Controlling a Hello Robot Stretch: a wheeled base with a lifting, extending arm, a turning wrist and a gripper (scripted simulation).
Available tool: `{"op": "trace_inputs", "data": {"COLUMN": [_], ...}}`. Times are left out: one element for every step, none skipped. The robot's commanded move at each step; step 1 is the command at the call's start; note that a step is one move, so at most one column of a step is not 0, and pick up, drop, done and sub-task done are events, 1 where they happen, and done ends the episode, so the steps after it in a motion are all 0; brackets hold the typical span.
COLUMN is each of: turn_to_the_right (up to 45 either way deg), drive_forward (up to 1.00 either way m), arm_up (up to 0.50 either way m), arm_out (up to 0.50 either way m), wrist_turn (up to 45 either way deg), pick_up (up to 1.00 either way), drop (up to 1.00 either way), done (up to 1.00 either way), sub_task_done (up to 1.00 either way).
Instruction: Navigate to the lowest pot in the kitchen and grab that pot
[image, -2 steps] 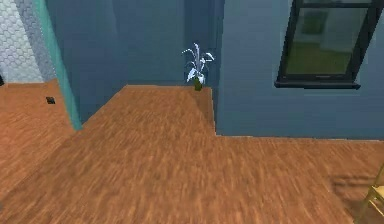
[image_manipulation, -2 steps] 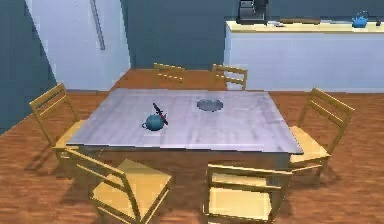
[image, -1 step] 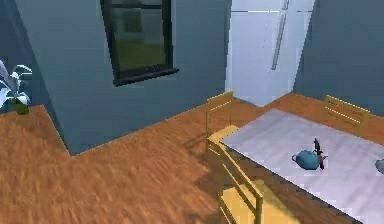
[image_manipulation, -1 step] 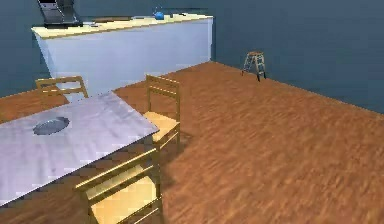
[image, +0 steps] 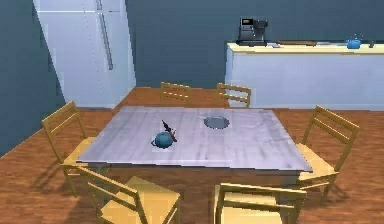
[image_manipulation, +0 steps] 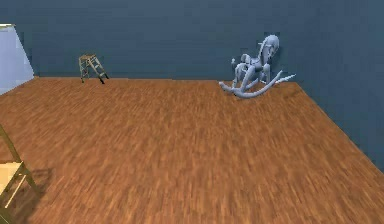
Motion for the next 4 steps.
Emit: {"op": "trace_inputs", "data": {"turn_to_the_right": [3.0,0.0,-45.0,-45.0], "drive_forward": [0.00,0.40,0.00,0.00], "arm_up": [0.00,0.00,0.00,0.00], "arm_out": [0.00,0.00,0.00,0.00], "wrist_turn": [0.0,0.0,0.0,0.0], "pick_up": [0.00,0.00,0.00,0.00], "drop": [0.00,0.00,0.00,0.00], "done": [0.00,0.00,0.00,0.00], "sub_task_done": [0.00,0.00,0.00,0.00]}}
